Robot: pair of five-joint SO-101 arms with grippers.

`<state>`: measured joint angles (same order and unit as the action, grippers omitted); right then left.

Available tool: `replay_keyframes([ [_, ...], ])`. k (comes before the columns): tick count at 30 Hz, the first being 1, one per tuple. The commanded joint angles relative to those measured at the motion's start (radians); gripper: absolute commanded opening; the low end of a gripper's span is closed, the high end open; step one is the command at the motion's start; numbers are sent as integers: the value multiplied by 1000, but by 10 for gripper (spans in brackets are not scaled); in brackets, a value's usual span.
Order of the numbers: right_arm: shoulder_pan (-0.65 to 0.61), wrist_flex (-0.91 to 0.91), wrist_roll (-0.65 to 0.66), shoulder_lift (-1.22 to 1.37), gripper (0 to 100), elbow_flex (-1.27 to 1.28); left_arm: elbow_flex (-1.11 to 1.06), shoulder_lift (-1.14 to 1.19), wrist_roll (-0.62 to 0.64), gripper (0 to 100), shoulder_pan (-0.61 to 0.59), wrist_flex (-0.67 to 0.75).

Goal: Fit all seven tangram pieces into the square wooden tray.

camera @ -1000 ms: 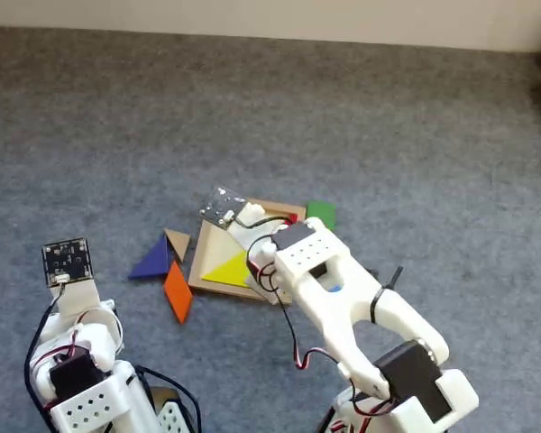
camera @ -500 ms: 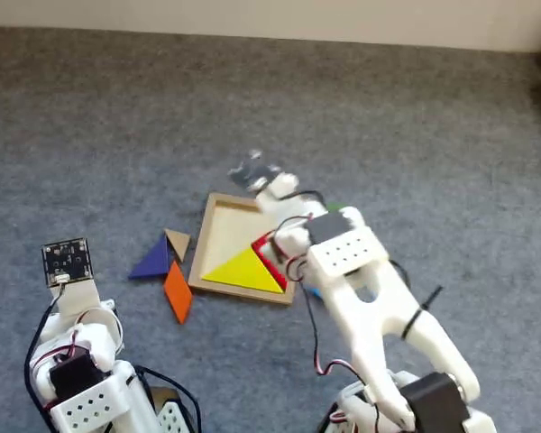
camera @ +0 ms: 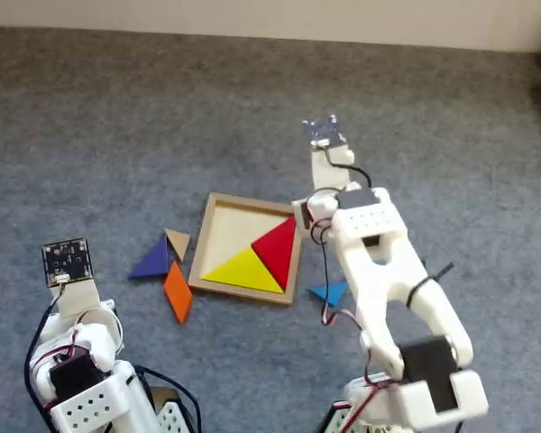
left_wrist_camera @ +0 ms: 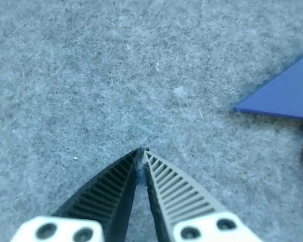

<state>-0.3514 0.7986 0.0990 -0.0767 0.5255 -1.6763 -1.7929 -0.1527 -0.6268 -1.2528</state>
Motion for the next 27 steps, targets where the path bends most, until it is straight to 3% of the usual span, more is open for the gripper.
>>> replay_keyframes([
  [1,15,-19,-14,48,330,-107,-19,-38,9,7,-5,-3],
  [19,16,-19,-15,317,330,-275,-19,-38,9,7,-5,-3],
  [27,91,-16,-15,338,329,-280,-19,-38,9,7,-4,-3],
])
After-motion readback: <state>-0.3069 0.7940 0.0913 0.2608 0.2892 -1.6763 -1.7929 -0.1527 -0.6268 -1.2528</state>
